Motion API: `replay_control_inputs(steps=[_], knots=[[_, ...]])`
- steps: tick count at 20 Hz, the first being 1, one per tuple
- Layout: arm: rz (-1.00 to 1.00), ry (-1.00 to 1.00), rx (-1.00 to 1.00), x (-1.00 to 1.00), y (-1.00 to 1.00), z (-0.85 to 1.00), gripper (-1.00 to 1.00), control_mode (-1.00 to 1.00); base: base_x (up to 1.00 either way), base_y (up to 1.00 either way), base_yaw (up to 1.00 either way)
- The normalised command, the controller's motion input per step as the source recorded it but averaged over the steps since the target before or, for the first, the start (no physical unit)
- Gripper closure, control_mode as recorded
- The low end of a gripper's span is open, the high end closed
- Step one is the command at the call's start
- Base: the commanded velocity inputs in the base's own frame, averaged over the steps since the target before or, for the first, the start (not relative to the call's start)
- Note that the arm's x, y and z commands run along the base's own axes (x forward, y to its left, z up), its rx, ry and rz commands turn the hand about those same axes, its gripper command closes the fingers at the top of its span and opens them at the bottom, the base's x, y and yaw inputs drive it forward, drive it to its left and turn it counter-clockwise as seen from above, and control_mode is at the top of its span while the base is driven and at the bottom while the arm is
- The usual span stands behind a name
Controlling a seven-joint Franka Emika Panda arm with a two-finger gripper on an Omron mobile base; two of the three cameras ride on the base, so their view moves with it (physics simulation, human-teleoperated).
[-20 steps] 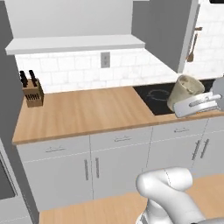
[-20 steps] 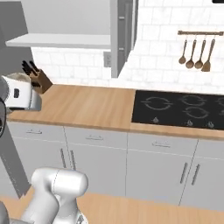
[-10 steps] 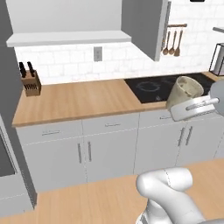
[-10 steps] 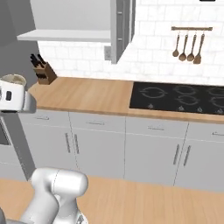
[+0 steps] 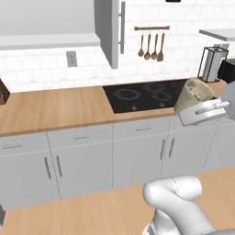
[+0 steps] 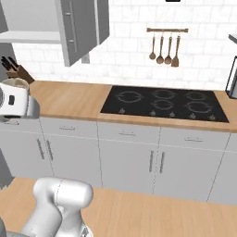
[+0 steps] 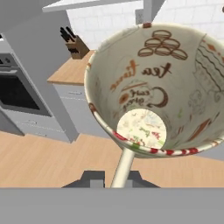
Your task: Gather all objects into one cabinet and sort the glasses and bowls to opposite sides.
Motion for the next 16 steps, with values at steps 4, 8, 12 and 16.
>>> replay_control_inputs(steps=[4, 8, 12, 16], knots=[[0.0, 0.0, 0.0, 0.0, 0.0, 0.0, 1.0, 1.0, -0.14, -0.91, 0.0], [0.0, 0.0, 0.0, 0.0, 0.0, 0.0, 1.0, 1.0, -0.12, -0.91, 0.0], [0.0, 0.0, 0.0, 0.0, 0.0, 0.0, 1.0, 1.0, -0.02, -0.93, 0.0], [0.0, 0.0, 0.0, 0.0, 0.0, 0.0, 1.0, 1.0, 0.02, -0.99, 0.0]])
